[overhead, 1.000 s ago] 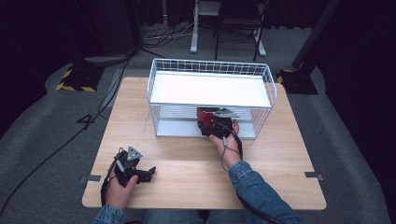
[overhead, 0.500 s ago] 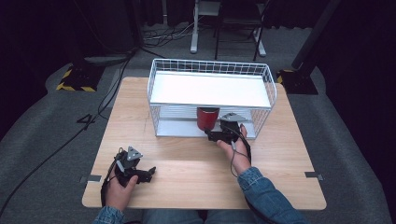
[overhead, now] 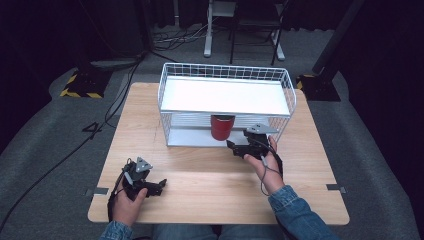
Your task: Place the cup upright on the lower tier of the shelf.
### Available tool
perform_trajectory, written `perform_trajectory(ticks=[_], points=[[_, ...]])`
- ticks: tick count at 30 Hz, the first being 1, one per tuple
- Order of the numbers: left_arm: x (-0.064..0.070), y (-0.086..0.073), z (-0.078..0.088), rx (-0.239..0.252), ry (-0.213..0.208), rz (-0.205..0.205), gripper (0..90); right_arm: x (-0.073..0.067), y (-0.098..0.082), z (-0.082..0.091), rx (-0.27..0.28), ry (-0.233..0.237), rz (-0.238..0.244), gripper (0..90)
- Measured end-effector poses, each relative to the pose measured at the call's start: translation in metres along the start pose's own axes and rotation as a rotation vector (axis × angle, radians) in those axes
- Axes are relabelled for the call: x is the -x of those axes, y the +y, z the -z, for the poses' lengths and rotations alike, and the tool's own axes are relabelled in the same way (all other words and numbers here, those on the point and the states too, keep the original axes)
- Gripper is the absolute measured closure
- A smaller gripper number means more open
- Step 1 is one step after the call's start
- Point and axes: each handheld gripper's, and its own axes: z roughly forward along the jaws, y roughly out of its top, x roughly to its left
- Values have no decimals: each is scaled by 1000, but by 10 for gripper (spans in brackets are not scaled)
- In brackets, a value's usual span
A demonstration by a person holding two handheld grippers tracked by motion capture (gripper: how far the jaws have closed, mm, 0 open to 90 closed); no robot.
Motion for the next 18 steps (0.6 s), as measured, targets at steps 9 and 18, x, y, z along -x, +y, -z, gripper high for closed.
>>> perform_trajectory(ticks=[9,18], points=[[0,0,0,1,0,1,4,8,-3,34,6,15,5,158],[0,0,0,1,-1,2,4,23,-13,68,-18,37,24,158]])
